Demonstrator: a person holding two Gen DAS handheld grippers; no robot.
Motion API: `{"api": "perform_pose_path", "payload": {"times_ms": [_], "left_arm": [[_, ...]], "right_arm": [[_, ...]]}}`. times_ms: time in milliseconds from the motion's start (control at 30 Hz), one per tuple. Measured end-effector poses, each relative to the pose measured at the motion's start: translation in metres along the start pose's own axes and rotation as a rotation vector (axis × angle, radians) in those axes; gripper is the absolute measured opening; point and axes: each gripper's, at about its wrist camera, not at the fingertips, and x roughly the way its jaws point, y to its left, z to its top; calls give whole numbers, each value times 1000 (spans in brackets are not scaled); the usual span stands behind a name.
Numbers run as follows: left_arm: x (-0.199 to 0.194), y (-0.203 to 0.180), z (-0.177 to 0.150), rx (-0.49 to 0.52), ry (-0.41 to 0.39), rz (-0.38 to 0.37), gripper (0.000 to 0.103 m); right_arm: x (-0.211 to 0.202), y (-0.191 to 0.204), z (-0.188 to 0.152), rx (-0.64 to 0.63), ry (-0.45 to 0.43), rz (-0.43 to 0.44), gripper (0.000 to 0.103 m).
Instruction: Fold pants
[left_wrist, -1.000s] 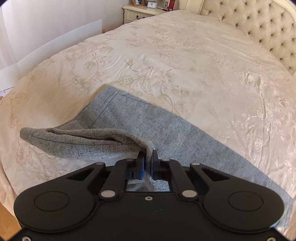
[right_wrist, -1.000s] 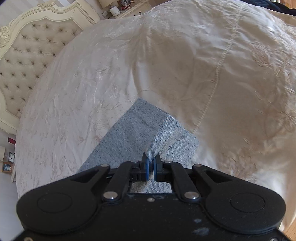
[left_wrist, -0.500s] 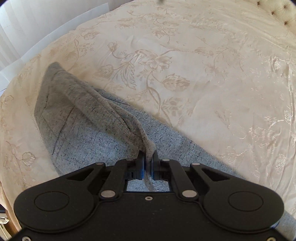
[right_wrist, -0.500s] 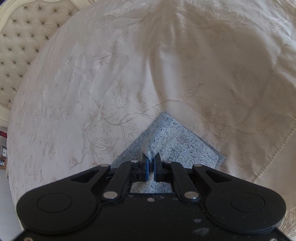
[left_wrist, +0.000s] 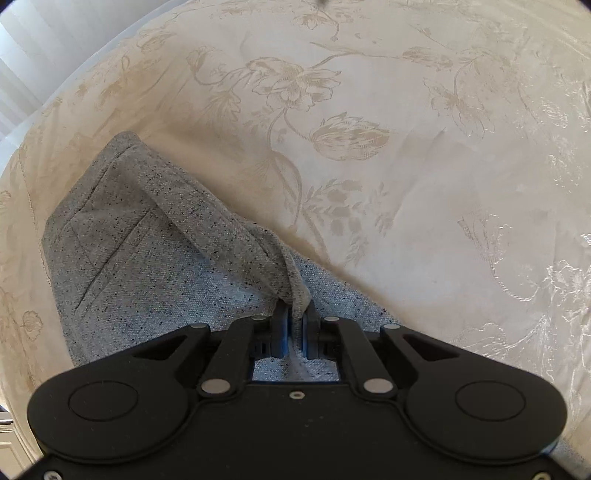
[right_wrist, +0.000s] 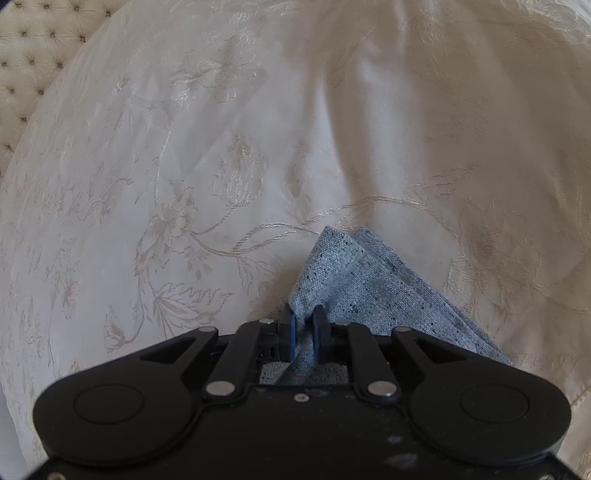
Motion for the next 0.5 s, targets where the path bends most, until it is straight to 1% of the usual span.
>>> {"api": "perform_pose_path", "payload": {"times_ms": [67,133,167,233,267,333,433,500], "left_arm": [[5,-4,0,6,6,11,10],[10,-7,0,14,7,19,10],[12,-8,1,18,6,21,10],[16,-9,3,23,7,23,10],[18,-9,4,23,8,23,10],[19,-9,5,23,11,23,10],[17,-8,5,16,8,20,11],[12,-5,5,-2,-8,7,14]], "right_arm": [[-5,0,3,-23,-23,61,23],[-19,-4,6,-35,-71,140,25],[-28,-8,7,-32,-95,164,25],[-44,-19,11,-25,-137,186,25],[-50,-25,11,-25,-153,183,26],[-62,-38,11,-38,-173,149,27],[-74,-60,5,-59,-164,97,27],[-78,-73,-3,-51,-159,81,26]]}}
